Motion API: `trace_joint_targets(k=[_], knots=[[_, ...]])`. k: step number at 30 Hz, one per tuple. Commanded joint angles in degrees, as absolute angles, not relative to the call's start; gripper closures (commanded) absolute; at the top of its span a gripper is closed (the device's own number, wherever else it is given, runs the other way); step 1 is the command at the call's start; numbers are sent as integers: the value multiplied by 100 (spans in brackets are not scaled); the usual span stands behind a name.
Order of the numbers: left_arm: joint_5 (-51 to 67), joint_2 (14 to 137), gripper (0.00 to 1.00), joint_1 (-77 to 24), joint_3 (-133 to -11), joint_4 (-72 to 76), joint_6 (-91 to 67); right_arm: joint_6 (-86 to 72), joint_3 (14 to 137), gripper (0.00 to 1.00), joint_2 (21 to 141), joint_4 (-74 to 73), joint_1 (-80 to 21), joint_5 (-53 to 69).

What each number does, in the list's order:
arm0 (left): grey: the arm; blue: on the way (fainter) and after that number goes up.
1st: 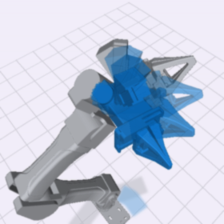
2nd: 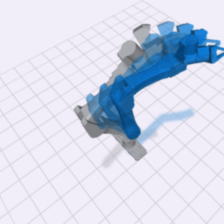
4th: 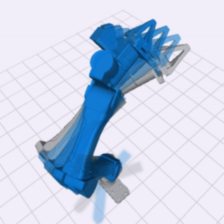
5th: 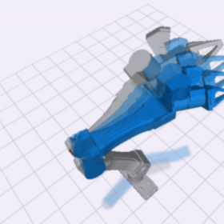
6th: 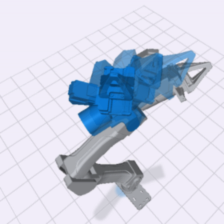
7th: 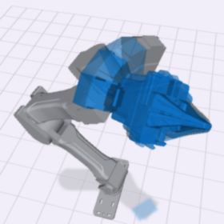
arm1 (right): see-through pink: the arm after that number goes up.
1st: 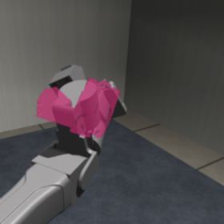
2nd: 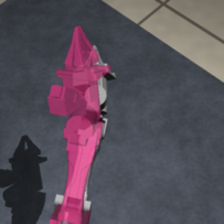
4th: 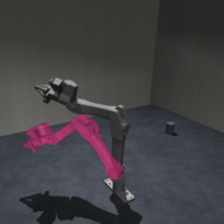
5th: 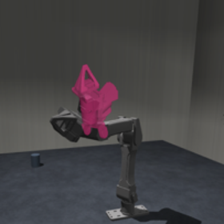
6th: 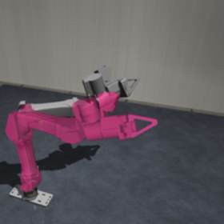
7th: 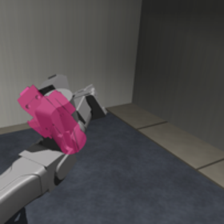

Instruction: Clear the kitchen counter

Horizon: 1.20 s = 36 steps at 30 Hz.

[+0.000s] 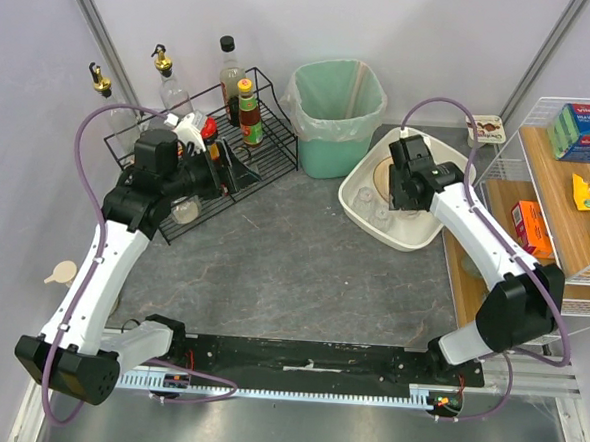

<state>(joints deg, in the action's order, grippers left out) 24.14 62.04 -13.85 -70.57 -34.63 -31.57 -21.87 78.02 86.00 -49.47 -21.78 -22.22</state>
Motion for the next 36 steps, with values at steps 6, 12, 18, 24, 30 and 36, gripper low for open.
trace_joint_targets(k=[6, 12, 18, 24, 30, 36], knots=[[2566, 6310, 11, -1371, -6970, -3428, -2874, -1784, 7629, 82, 9201, -4957, -1978, -2356], [2566, 6328, 11, -1380, -7014, -3472, -2839, -1723, 7418, 72, 9474, -4659, -1864, -2084], [2566, 6319, 11, -1371, -7014, -3542, -2813, -1705, 7190, 57, 9720, -4307, -1749, -1890], [2461, 6363, 12, -1371, -7172, -3761, -2681, -1784, 7137, 48, 9949, -4193, -1696, -1942], [2478, 6285, 12, -1362, -7198, -3858, -2663, -1837, 6935, 27, 9932, -4052, -1679, -1846], [2365, 6153, 11, -1371, -7330, -4200, -2575, -1582, 6715, 10, 9493, -3850, -1687, -1679]])
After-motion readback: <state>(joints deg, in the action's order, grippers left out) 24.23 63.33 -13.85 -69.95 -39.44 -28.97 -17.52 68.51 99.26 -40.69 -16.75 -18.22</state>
